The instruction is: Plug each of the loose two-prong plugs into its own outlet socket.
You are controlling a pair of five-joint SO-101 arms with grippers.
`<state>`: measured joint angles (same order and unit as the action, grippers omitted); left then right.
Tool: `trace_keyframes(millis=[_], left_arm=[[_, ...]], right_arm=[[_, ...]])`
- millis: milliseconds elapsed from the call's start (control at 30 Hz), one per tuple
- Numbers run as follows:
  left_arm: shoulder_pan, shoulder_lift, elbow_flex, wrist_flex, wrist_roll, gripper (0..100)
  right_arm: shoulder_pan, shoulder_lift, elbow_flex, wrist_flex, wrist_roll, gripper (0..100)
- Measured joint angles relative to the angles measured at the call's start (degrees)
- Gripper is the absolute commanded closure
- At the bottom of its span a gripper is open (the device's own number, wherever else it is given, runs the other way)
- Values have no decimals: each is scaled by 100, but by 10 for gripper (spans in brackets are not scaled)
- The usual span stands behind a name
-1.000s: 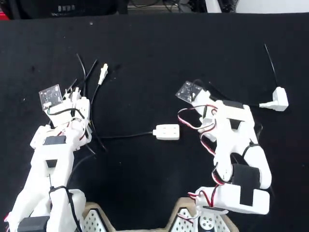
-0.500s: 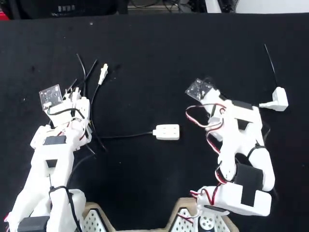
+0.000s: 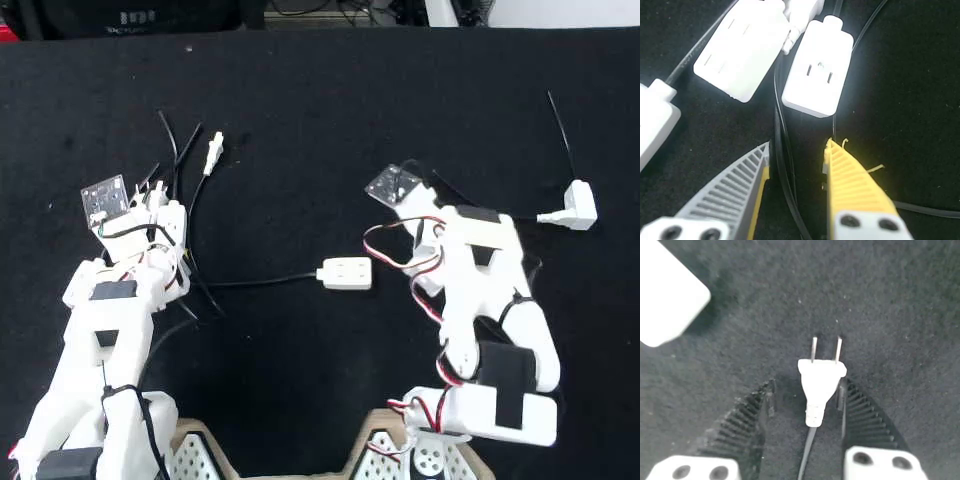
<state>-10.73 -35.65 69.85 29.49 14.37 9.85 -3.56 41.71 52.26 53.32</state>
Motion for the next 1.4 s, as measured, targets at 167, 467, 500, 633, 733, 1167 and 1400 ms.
trace_keyframes(millis=[167,467,500,633,733,1167,1400], left_arm=[[0,0,0,0,0,823],[0,0,0,0,0,823],[0,0,0,0,0,823],[0,0,0,0,0,823],[0,0,0,0,0,823],[0,0,0,0,0,823],[0,0,0,0,0,823]], right_arm=[[-53,-141,0,44,-97,812],[-53,-413,-9,-62,-105,812],[-53,-413,-9,-158,-105,812],[53,-273,-9,-448,-70,812],[88,-44,-18,-475,35,812],[97,193,-18,-360,70,815],[-44,9,193,202,70,813]])
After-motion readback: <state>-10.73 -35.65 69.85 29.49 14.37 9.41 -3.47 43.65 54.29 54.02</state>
